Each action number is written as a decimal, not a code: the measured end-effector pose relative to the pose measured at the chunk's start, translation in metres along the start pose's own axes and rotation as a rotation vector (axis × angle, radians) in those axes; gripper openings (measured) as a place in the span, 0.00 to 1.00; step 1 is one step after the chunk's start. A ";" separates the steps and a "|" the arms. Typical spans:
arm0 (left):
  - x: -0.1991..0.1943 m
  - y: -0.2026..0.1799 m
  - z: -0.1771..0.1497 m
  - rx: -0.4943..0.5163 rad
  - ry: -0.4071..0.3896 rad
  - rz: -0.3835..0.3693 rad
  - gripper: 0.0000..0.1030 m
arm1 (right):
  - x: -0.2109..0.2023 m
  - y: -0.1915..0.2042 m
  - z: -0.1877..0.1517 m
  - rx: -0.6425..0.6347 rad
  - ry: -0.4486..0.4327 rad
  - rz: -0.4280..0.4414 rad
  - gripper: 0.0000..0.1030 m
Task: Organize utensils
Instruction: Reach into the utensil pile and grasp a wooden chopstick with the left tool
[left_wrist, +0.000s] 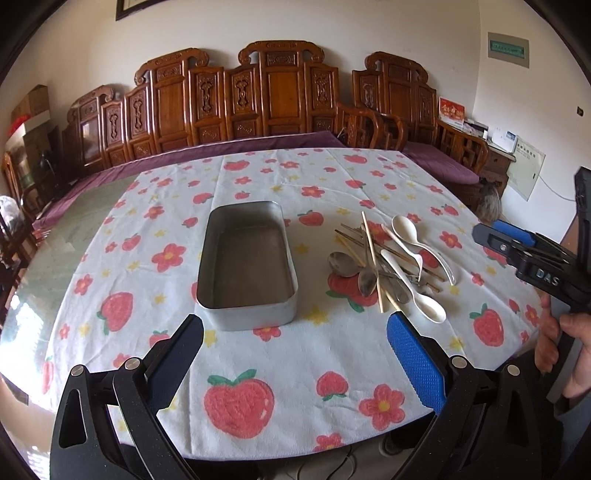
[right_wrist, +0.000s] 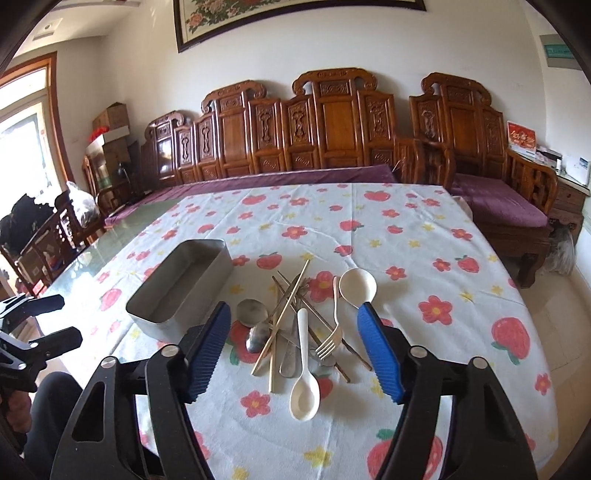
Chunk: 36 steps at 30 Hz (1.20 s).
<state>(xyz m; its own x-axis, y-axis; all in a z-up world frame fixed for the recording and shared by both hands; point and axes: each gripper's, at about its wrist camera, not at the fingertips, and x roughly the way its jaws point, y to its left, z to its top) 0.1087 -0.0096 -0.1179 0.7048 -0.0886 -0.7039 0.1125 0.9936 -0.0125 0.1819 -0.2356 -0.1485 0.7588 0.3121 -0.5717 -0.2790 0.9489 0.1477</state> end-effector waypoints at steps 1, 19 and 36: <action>0.004 0.000 0.001 0.001 0.005 -0.004 0.94 | 0.009 -0.003 0.001 -0.003 0.011 0.007 0.67; 0.083 -0.041 0.011 0.054 0.097 -0.130 0.79 | 0.074 -0.036 -0.044 0.052 0.190 -0.007 0.53; 0.178 -0.080 0.003 0.078 0.258 -0.237 0.26 | 0.081 -0.047 -0.046 0.093 0.206 -0.033 0.49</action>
<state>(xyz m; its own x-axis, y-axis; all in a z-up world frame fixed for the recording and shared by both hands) 0.2269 -0.1053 -0.2403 0.4542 -0.2850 -0.8441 0.3114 0.9385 -0.1494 0.2298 -0.2574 -0.2387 0.6281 0.2735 -0.7285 -0.1930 0.9617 0.1947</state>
